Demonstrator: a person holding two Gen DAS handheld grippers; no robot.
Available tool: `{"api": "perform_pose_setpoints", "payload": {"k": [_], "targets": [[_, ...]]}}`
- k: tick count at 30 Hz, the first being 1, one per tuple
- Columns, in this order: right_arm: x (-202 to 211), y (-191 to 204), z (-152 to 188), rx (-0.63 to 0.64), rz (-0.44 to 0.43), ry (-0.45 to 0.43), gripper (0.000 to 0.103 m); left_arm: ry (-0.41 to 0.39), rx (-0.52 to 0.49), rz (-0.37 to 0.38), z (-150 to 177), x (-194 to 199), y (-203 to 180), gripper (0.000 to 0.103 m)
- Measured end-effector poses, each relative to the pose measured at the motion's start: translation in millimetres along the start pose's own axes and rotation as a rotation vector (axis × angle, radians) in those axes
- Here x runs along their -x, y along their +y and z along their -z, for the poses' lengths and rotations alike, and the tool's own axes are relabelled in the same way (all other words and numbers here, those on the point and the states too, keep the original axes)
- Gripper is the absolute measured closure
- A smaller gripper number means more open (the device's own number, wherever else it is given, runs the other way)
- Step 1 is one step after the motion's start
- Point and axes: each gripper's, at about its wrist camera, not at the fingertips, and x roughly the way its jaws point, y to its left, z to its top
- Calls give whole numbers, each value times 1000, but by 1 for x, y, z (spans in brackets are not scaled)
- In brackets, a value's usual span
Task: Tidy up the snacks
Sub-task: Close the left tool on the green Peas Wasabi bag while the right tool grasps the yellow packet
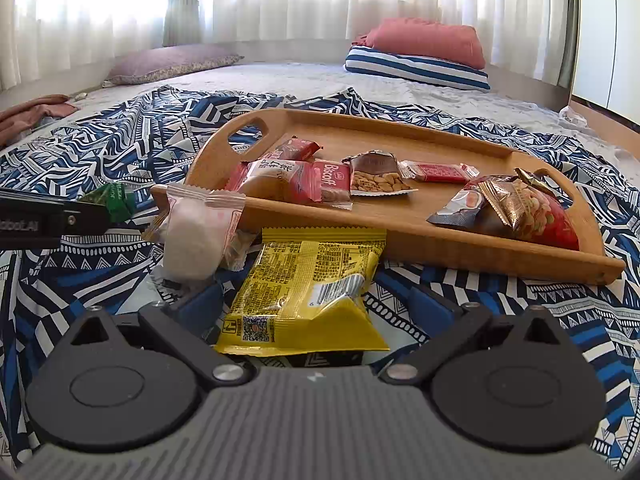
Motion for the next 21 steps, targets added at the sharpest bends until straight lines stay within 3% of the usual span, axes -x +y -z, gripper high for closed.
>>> {"api": "perform_pose_setpoints", "payload": {"k": [8, 13, 15, 21], "targets": [[1, -1, 0, -3, -3, -1, 0, 26, -32, 30, 13, 19, -2, 67], [1, -1, 0, -3, -3, -2, 0, -29, -57, 14, 11, 25, -7, 62], [1, -1, 1, -3, -3, -2, 0, -44, -62, 18, 5, 21, -8, 55], [1, -1, 0, -3, -3, -2, 0, -12, -53, 16, -7, -10, -14, 54]]}}
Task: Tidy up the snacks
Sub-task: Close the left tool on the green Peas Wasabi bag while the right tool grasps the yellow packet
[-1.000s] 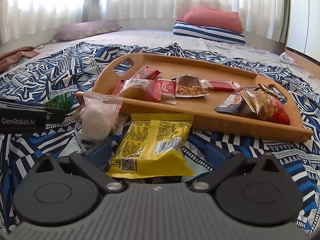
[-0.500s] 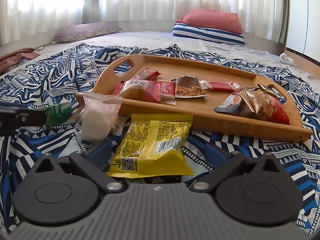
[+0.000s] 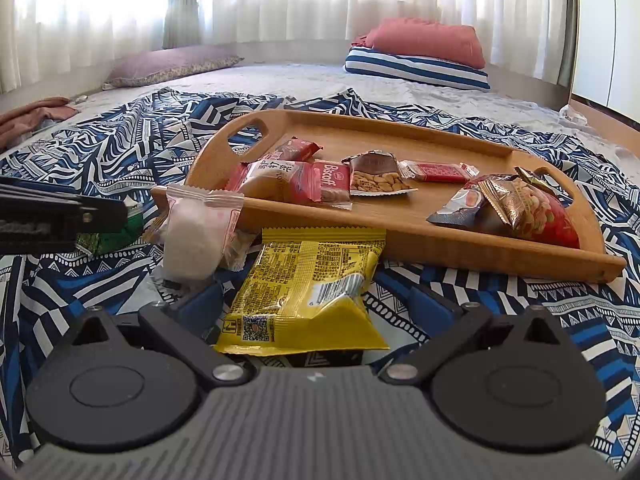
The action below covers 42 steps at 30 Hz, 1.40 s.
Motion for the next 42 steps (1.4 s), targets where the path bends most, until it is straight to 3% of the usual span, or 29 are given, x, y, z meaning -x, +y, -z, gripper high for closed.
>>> {"api": "perform_pose_setpoints", "payload": {"k": [6, 12, 24, 27, 32, 42], "targets": [[0, 0, 0, -1, -1, 0, 0, 107, 68, 1, 5, -26, 8, 57], [0, 0, 0, -1, -1, -1, 0, 112, 100, 17, 4, -20, 18, 66], [5, -4, -3, -38, 11, -18, 1, 87, 71, 21, 0, 1, 9, 69], [8, -7, -4, -54, 16, -18, 12, 77, 49, 25, -1, 6, 2, 69], [13, -10, -8, -80, 25, 5, 41, 58, 38, 39, -5, 16, -5, 69], [38, -27, -13, -134, 5, 13, 43, 27, -2, 65, -17, 31, -15, 69]]}}
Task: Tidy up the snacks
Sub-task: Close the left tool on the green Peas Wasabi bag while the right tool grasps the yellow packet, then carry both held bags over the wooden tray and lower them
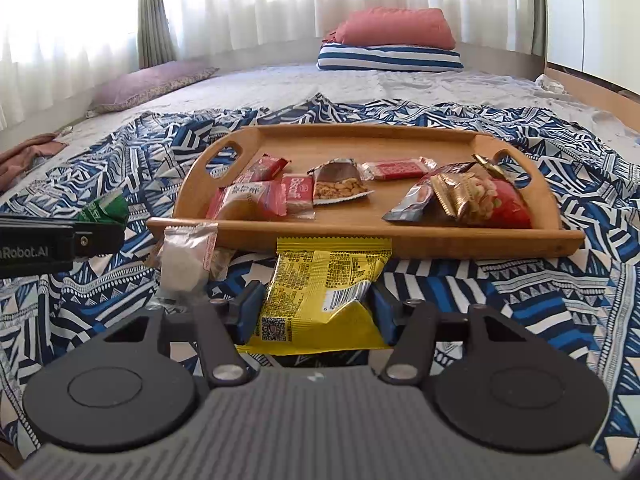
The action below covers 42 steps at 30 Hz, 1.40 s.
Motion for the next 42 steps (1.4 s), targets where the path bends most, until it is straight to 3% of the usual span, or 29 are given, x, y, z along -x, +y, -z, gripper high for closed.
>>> {"api": "perform_pose_setpoints", "payload": {"k": [8, 18, 29, 42], "targets": [[22, -20, -28, -19, 31, -57, 43, -10, 4, 28, -19, -2, -7, 69], [18, -64, -82, -42, 83, -69, 43, -35, 15, 67, -66, -12, -18, 69], [-10, -104, -113, -87, 73, -7, 43, 1, 31, 104, -94, -44, -38, 69], [-64, -131, -150, -73, 79, 49, 42, 73, 61, 120, -133, -121, -54, 69]]}}
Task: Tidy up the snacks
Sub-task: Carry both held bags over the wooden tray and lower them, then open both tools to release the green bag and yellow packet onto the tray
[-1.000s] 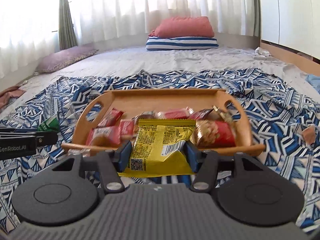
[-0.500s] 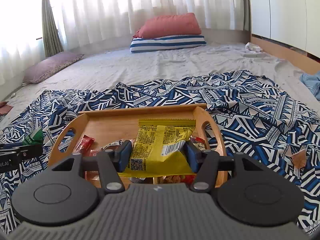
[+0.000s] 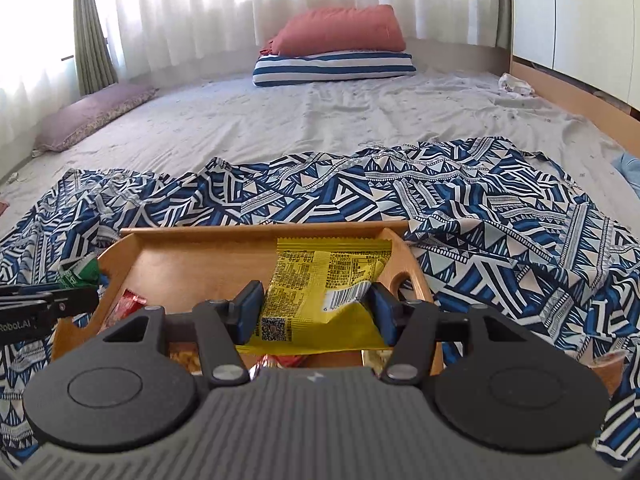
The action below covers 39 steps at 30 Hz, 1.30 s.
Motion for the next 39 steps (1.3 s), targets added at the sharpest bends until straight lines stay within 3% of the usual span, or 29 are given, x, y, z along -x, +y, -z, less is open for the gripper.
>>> {"api": "perform_pose_setpoints", "payload": {"k": [16, 31, 34, 35, 37, 39], "targets": [[-81, 8, -5, 81, 28, 104, 41, 88, -31, -55, 2, -82, -16, 69], [-106, -3, 5, 29, 57, 117, 41, 82, -64, -81, 2, -94, -23, 68], [-104, -6, 4, 11, 55, 109, 36, 82, -71, -88, 3, -94, -25, 67], [-103, -7, 4, 2, 59, 102, 29, 84, -72, -91, 3, -94, -26, 67], [-98, -9, 3, -23, 57, 86, 26, 87, -69, -90, 2, -90, -27, 62], [-91, -10, 1, -41, 48, 72, 22, 78, -65, -72, 0, -83, -27, 44]]}}
